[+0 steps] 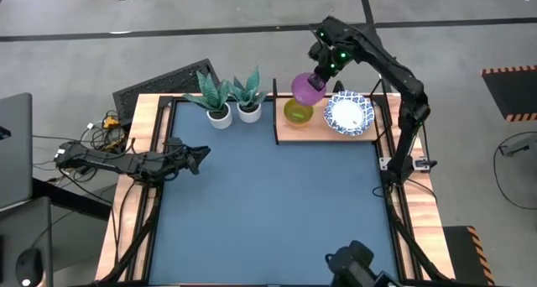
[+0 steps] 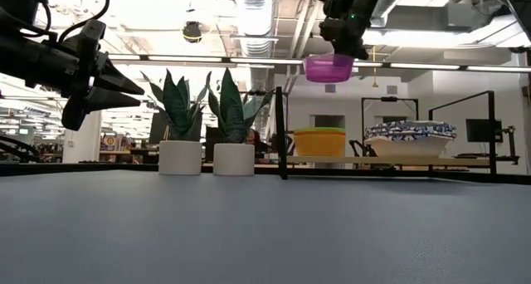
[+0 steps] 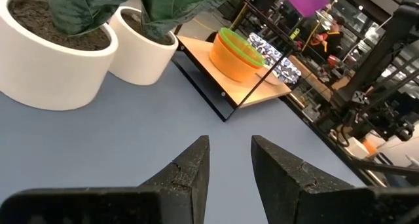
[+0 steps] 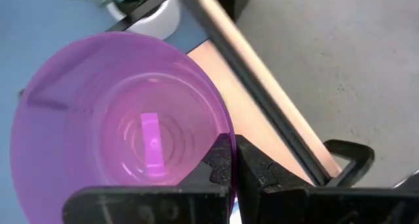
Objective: Place and stack bowls onto a shelf
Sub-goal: Stack the violet bowl on the green bowl on the shelf
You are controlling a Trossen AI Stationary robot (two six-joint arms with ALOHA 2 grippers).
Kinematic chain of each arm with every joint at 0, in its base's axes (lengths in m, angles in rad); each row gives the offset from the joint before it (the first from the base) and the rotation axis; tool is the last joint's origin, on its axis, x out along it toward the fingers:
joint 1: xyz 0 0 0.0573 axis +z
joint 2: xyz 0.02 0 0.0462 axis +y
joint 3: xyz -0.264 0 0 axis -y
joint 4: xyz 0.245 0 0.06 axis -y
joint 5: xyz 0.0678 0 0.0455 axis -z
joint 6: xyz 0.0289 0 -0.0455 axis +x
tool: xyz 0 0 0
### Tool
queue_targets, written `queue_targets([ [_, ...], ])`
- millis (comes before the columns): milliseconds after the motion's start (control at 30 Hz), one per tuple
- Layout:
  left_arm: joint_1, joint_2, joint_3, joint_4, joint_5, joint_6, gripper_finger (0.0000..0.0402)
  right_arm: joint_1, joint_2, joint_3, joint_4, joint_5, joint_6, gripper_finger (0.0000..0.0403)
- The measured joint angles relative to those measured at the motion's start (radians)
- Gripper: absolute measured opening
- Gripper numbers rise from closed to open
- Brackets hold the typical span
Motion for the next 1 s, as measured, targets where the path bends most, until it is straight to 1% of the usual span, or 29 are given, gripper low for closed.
queue_targets([
  [167,0.000,0.000,0.000,0.000,-0.017,-0.005,0.0098,0.020,-0.022,-0.002,-0.054,-0.002,-0.073,0.0023],
  [300,0.000,0.000,0.000,-0.002,-0.038,-0.020,0.0098,-0.014,-0.101,-0.021,-0.064,-0.011,-0.079,0.0023],
  [367,0.000,0.000,0.000,-0.003,-0.057,-0.020,0.0098,-0.031,-0.171,-0.109,-0.028,-0.022,-0.073,0.0023],
  [433,0.000,0.000,0.000,-0.004,-0.089,-0.027,0.0098,-0.030,-0.258,-0.246,0.046,-0.029,-0.044,0.0023],
  [567,0.000,0.000,0.000,-0.009,-0.149,-0.054,0.0098,0.012,-0.425,-0.530,0.242,-0.024,0.029,0.0023],
  [667,0.000,0.000,0.000,-0.011,-0.167,-0.064,0.0098,0.042,-0.490,-0.670,0.433,-0.004,0.087,0.0023],
  [733,0.000,0.000,0.000,-0.011,-0.176,-0.073,0.0098,0.051,-0.492,-0.713,0.541,-0.001,0.124,0.0023],
  [800,0.000,0.000,0.000,-0.012,-0.185,-0.076,0.0098,0.050,-0.460,-0.720,0.602,0.001,0.141,0.0023],
  [1000,0.000,0.000,0.000,-0.014,-0.210,-0.102,0.0098,0.011,-0.297,-0.682,0.621,0.002,0.152,0.0023],
])
